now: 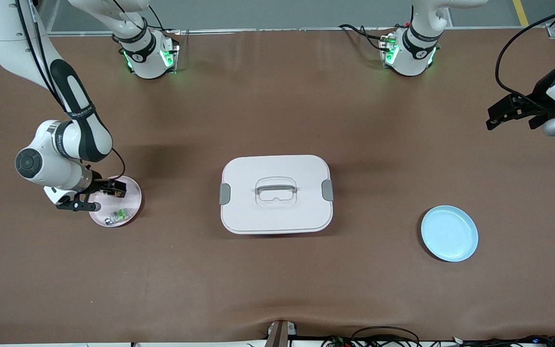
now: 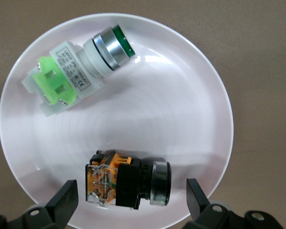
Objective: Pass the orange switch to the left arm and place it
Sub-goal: 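Reach the right gripper down to the orange switch on the white plate, then grasp and lift the orange switch with the right gripper while the left gripper approaches, then carry the switch above the box toward the left gripper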
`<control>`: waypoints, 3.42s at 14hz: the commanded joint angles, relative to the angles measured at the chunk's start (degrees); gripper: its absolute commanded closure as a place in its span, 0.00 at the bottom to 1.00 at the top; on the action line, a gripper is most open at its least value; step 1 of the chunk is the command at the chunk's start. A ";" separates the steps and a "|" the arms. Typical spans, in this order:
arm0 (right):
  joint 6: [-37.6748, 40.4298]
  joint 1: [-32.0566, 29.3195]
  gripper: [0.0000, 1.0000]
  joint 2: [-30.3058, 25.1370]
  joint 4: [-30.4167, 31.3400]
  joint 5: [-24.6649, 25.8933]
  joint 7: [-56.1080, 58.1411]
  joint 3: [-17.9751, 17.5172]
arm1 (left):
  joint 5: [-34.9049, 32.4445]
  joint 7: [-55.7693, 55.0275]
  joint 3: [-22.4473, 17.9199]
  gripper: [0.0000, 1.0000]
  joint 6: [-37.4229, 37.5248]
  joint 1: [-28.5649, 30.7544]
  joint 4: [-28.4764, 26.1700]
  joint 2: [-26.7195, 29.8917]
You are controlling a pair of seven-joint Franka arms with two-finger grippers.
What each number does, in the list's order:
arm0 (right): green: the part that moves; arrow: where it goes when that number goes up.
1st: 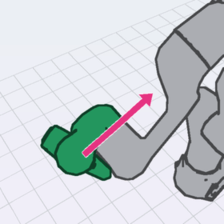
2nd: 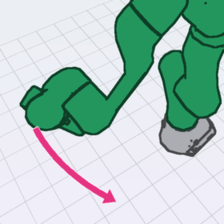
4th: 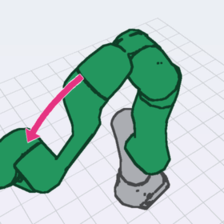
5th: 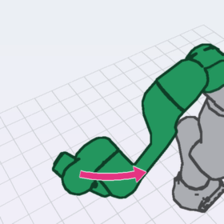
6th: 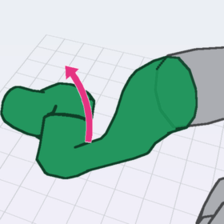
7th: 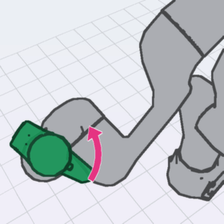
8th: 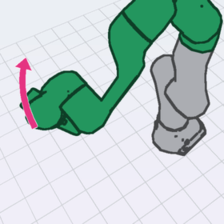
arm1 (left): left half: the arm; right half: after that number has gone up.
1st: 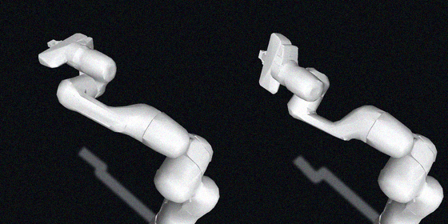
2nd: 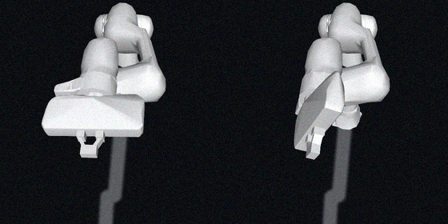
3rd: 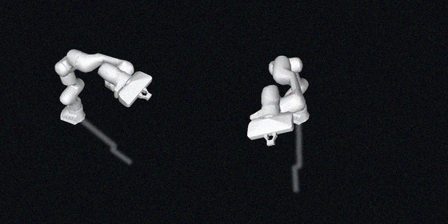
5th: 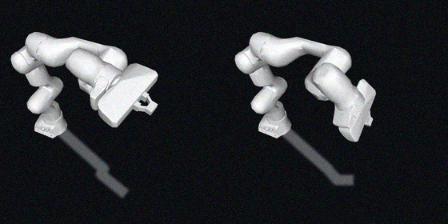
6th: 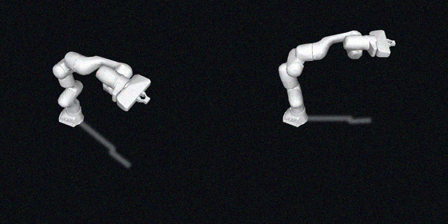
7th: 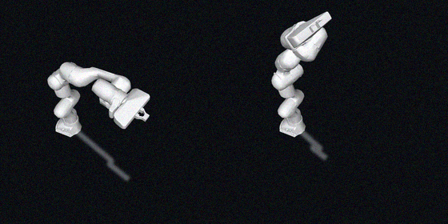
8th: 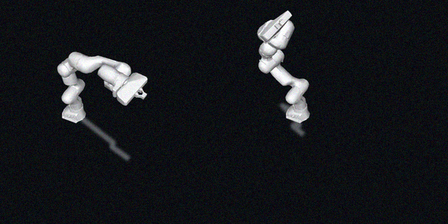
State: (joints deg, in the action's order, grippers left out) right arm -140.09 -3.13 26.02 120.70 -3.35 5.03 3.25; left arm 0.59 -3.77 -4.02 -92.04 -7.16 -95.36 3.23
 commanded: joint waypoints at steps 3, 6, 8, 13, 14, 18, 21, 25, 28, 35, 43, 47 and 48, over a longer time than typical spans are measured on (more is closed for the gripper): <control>-1.15 -0.30 0.00 1.39 -0.29 -0.69 -0.20 -0.44 | 0.02 0.26 -0.03 0.00 0.99 0.22 1.06 -0.42; -1.42 -0.21 0.00 1.57 -0.29 -0.78 -0.11 -0.44 | 0.02 0.17 -0.03 0.00 0.99 0.13 1.06 -0.42; -1.16 0.06 0.23 1.57 -0.29 -0.78 -0.11 -0.44 | 0.02 0.17 -0.03 0.00 0.99 0.04 1.14 -0.42; 0.51 -0.03 1.00 1.14 -0.90 -0.87 -3.36 -0.53 | 0.02 0.08 -0.03 0.00 0.99 -0.05 1.14 -0.42; 3.21 -0.12 1.00 0.87 -2.47 -1.13 -3.54 -0.53 | 0.02 0.08 -0.03 0.00 0.99 -0.05 1.14 -0.42; 27.61 -1.52 1.00 0.69 -16.16 -7.43 -5.12 -0.35 | 0.02 0.08 -0.03 0.00 0.99 0.04 1.14 -0.42; 42.40 -3.02 1.00 0.78 -25.31 -13.94 -12.89 -0.26 | 0.46 0.96 -0.03 0.00 0.99 0.30 1.14 -0.33; 54.37 -2.32 1.00 0.52 -33.06 -21.57 -30.65 -0.53 | 1.08 -0.53 2.07 0.00 3.88 -0.57 2.72 0.55; 58.34 -1.27 1.00 0.26 -36.14 -28.71 -42.79 -0.70 | 8.60 -1.24 2.52 0.00 6.25 0.04 4.48 0.63; 58.17 6.82 1.00 -1.06 -40.71 -41.45 -69.08 -0.70 | 30.66 -7.98 2.17 0.00 5.48 0.13 6.59 -1.03; 49.40 17.18 1.00 -0.80 -45.29 -45.60 -87.81 -0.70 | 44.93 -14.24 7.87 0.00 -12.52 -1.28 6.07 -7.27; 43.85 22.37 1.00 -0.62 -47.04 -46.31 -94.58 -0.70 | 48.18 -15.91 12.88 0.00 -23.15 -1.28 6.07 -10.61; 42.63 23.51 1.00 -0.62 -47.92 -46.31 -96.33 -0.61 | 48.45 -16.70 14.46 0.00 -26.14 -1.28 6.07 -11.66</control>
State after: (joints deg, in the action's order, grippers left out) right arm -96.34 18.50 25.43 74.97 -48.53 -87.44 1.94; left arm 47.37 -18.91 8.37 -114.09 -8.45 -90.01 -6.85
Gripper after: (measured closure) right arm 0.273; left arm 0.000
